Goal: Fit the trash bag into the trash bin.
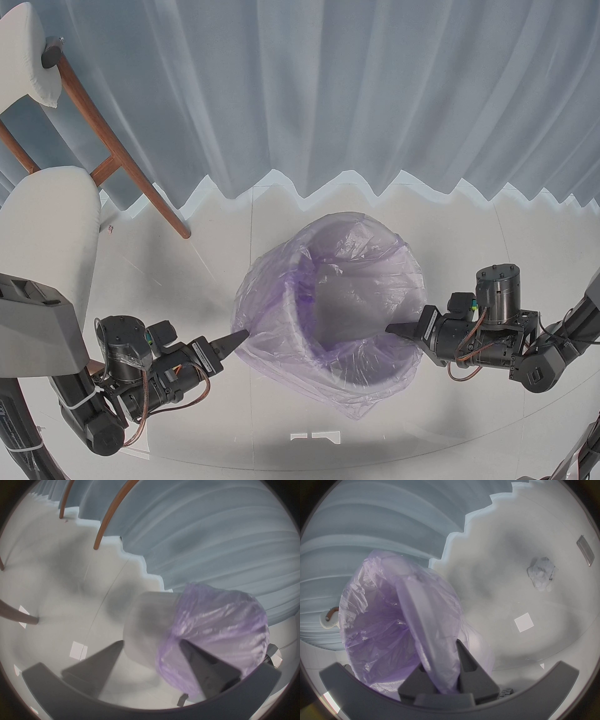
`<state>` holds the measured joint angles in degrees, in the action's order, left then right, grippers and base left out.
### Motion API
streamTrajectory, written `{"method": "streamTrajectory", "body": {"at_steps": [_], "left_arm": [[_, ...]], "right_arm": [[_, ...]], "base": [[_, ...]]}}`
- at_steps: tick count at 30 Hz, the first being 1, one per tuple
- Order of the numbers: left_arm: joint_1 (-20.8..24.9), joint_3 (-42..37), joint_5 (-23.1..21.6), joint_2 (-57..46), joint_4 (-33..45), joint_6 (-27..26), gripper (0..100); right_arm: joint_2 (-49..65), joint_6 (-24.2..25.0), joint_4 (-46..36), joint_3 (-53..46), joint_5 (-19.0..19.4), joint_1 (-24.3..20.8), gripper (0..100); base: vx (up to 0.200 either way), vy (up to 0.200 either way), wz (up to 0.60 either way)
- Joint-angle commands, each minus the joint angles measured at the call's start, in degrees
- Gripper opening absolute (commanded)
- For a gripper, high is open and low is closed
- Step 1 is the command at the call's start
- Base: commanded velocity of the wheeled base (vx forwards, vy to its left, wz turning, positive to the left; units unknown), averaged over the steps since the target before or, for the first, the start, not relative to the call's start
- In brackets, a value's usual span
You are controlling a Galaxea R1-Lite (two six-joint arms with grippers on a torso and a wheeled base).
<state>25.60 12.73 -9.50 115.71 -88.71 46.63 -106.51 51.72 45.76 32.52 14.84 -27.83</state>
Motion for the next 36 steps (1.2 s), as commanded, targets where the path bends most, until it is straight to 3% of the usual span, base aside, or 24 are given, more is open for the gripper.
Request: {"method": "streamTrajectory", "body": {"at_steps": [1,6,11,23,36], "left_arm": [[-1.34,2.3,3.52,-1.02,-0.06,-0.93,100],[-1.61,2.13,4.22,-5.15,-0.06,-1.1,100],[0.06,-3.15,2.9,-6.55,-0.06,-1.37,100],[1.03,-5.43,2.9,-8.66,-0.06,-0.66,100],[13.16,-5.87,2.99,-6.29,-0.06,-0.4,100]], "right_arm": [[-0.37,0.13,-0.15,-0.09,0.02,-0.73,0],[-2.39,2.86,-0.24,0.7,-0.86,-0.65,0],[-6.43,8.74,-0.32,4.74,-9.56,-0.65,0],[-10.21,11.03,0.12,6.32,-18.35,-2.05,0],[-10.47,19.82,-0.24,5.62,-19.67,-3.19,0]], "base": [[0.0,0.0,0.0],[0.0,0.0,0.0],[0.0,0.0,0.0],[0.0,0.0,0.0],[0.0,0.0,0.0]]}}
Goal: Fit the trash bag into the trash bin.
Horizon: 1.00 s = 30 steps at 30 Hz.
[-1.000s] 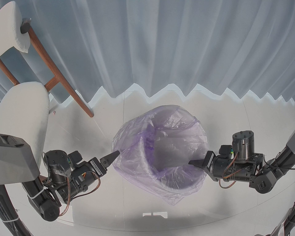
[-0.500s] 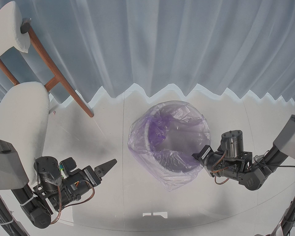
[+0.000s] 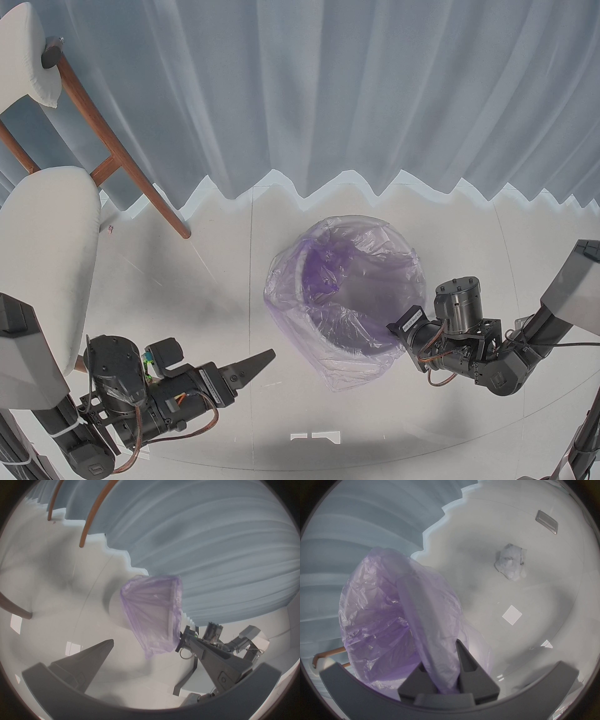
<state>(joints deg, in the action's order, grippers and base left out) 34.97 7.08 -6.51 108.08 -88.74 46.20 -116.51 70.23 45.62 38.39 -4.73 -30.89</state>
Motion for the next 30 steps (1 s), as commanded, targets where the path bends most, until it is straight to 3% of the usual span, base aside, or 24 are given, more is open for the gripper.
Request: {"method": "streamTrajectory", "body": {"at_steps": [1,6,17,30], "left_arm": [[4.84,-0.23,0.01,1.61,-0.03,0.03,100],[9.06,0.04,0.09,3.98,-0.03,-0.06,100],[13.19,1.35,0.01,10.75,-0.03,-0.59,100],[11.34,12.43,2.91,22.7,-0.03,-0.06,100]], "right_arm": [[-0.48,1.58,-0.09,-0.24,-0.1,-0.13,0],[-0.65,1.75,-0.09,-0.24,-0.19,-0.13,0],[-0.56,1.66,-0.09,0.55,-1.07,-0.13,0],[0.75,4.39,-0.09,0.11,-1.07,-1.01,0]], "base": [[0.0,0.0,0.0],[0.0,0.0,0.0],[0.0,0.0,0.0],[0.0,0.0,0.0]]}}
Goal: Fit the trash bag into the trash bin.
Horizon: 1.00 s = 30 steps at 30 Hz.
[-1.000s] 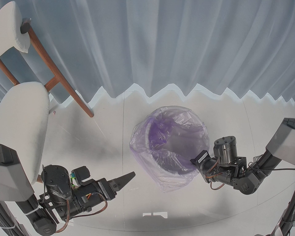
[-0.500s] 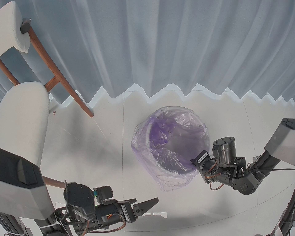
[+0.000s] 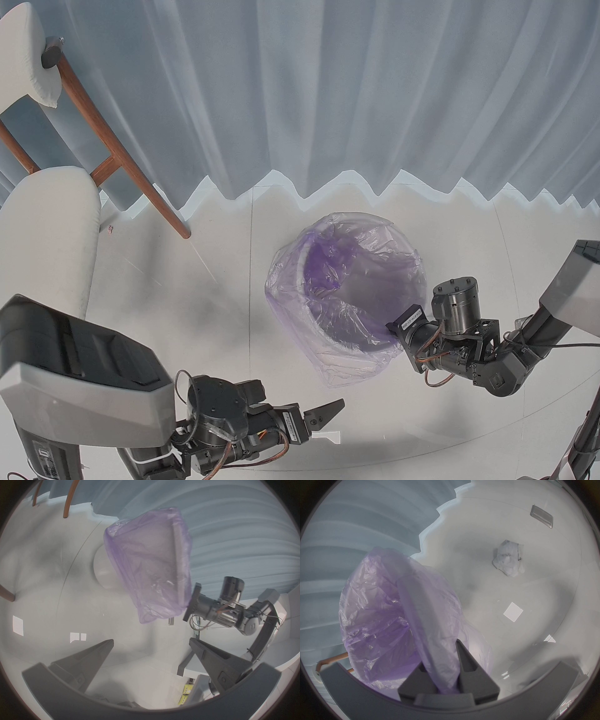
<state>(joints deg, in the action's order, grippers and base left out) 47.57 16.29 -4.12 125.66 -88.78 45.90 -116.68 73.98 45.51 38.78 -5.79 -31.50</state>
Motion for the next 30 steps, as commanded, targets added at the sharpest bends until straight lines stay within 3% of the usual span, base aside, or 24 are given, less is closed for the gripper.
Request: {"method": "streamTrajectory", "body": {"at_steps": [1,11,19,30], "left_arm": [[-1.86,3.66,0.43,5.56,0.01,0.25,100],[-7.84,10.43,-0.98,10.13,0.01,0.42,100],[-9.6,10.96,-1.07,15.58,0.1,0.16,100],[-12.85,7.97,-0.54,15.49,0.01,0.33,100]], "right_arm": [[0.92,0.63,0.02,-0.28,-0.01,-0.49,0],[1.45,1.69,0.11,-0.46,-0.01,-1.37,0],[1.63,3.71,-0.07,0.25,-0.01,-1.37,0],[2.42,4.15,0.11,0.68,-0.01,-1.28,0]], "base": [[0.0,0.0,0.0],[0.0,0.0,0.0],[0.0,0.0,0.0],[0.0,0.0,0.0]]}}
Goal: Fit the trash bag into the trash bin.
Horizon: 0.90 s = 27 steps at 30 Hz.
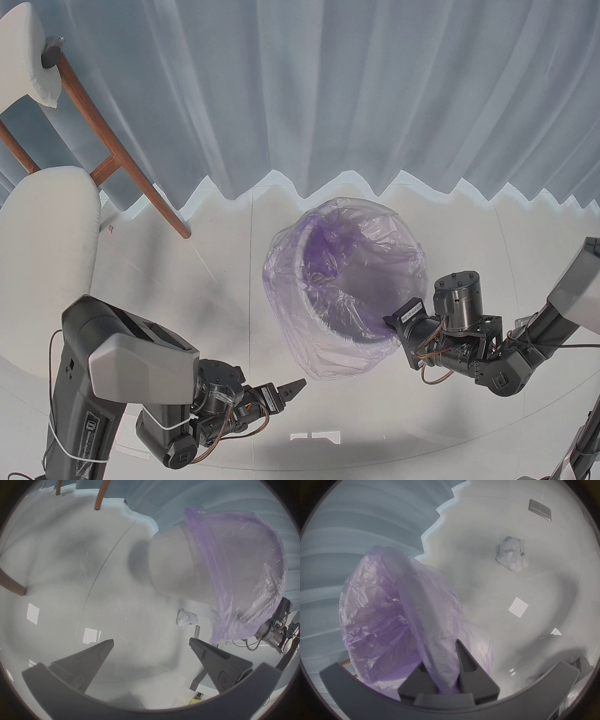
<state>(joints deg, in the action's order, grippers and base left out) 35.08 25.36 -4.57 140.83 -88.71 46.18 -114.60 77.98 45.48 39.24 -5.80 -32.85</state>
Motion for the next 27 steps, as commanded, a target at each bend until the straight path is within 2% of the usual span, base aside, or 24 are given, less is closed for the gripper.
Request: {"method": "streamTrajectory", "body": {"at_steps": [1,6,12,16,18,20,21,23,27], "left_arm": [[-0.37,-1.27,-0.09,0.33,-0.06,0.05,100],[-0.37,-2.07,0.62,0.06,-0.06,-0.12,100],[1.04,-6.81,2.2,-8.81,-0.06,-0.04,100],[1.04,-13.4,1.41,-22.96,-0.06,0.14,100],[0.95,-14.81,1.23,-25.43,-0.06,0.23,100],[0.6,-19.91,-1.05,-32.72,-0.06,0.58,100],[0.6,-20.17,-1.32,-33.07,-0.06,0.58,100],[0.16,-24.48,-2.99,-39.31,0.03,0.58,100],[-1.42,-25.27,-2.46,-44.41,0.38,1.2,100]], "right_arm": [[0.35,0.5,0.13,0.4,0.0,0.07,0],[0.79,1.73,0.04,0.75,0.0,0.33,0],[-0.01,0.68,-0.04,0.84,-0.09,0.25,0],[-1.32,-4.07,-0.04,1.45,-0.26,0.69,0],[-1.68,-5.3,-0.04,1.36,-0.7,0.69,0],[-2.47,-10.4,0.04,1.54,-2.81,0.69,0],[-2.55,-10.57,0.04,1.54,-2.9,0.69,0],[-2.64,-14.0,0.04,1.72,-3.34,0.6,0],[-3.96,-18.13,-0.04,1.72,-3.69,0.6,0]], "base": [[0.0,0.0,0.0],[0.0,0.0,0.0],[0.0,0.0,0.0],[0.0,0.0,0.0],[0.0,0.0,0.0],[0.0,0.0,0.0],[0.0,0.0,0.0],[0.0,0.0,0.0],[0.0,0.0,0.0]]}}
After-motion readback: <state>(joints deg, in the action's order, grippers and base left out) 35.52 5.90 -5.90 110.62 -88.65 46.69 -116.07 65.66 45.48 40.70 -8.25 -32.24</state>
